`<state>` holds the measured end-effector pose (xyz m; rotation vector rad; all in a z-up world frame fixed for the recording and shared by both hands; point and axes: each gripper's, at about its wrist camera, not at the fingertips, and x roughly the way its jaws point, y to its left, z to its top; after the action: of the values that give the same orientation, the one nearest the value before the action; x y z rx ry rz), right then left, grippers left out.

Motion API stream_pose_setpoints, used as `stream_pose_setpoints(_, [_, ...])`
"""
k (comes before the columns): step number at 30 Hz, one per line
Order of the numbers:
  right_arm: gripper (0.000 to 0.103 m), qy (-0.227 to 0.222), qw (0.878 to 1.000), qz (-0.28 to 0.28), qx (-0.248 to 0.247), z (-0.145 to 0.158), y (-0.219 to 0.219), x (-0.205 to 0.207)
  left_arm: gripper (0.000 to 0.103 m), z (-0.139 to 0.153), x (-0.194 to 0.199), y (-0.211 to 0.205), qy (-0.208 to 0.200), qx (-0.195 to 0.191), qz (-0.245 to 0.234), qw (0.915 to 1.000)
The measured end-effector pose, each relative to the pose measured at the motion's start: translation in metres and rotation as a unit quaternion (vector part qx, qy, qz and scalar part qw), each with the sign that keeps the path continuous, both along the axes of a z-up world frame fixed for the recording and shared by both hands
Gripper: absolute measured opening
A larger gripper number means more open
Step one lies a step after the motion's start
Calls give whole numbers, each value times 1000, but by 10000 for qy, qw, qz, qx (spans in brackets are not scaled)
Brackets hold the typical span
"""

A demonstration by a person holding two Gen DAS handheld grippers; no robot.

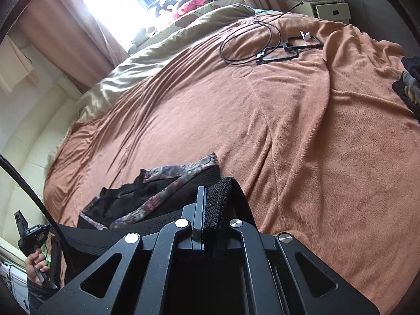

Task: Fold small clothes
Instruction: 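Lift the hem with both grippers and fold it over toward the collar, then open both grippers to release the folded hem and lift away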

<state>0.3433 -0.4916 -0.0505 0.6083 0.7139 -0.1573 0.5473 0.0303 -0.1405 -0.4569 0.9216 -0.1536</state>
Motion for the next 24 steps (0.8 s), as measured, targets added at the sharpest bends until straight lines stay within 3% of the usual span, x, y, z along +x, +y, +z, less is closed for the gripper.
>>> stream_pose_setpoints(5, [1,210,9997,-24,-144,-8,4,21,9,-26,17,0,332,19,-16,9994])
stream_pose_setpoints(8, [7,480,9984,21,-312,-7,14,31,17,-32,18,-7,548,368,-142,9977])
stream_pose_setpoints(9, [16,514,9981,50,-342,-5,16,33,27,-30,16,-7,509,428,-167,9976])
stream_pose_setpoints(10, [31,529,9977,89,-405,-2,19,32,41,-26,12,-7,425,484,-210,9977])
stream_pose_setpoints(11, [41,521,9973,134,-498,3,22,30,47,-22,9,-7,381,502,-242,9977])
stream_pose_setpoints(12, [63,517,9968,135,-598,7,24,28,56,-19,6,-6,351,523,-284,9976])
stream_pose_setpoints(13, [70,492,9960,117,-731,12,27,25,57,-16,3,-6,333,583,-347,9971])
stream_pose_setpoints(17, [70,625,9921,326,-1039,18,32,16,58,-11,-9,-10,407,943,-732,9920])
stream_pose_setpoints(24, [70,1202,9742,860,-1706,14,54,9,59,-26,-30,-21,786,1603,-1208,9765])
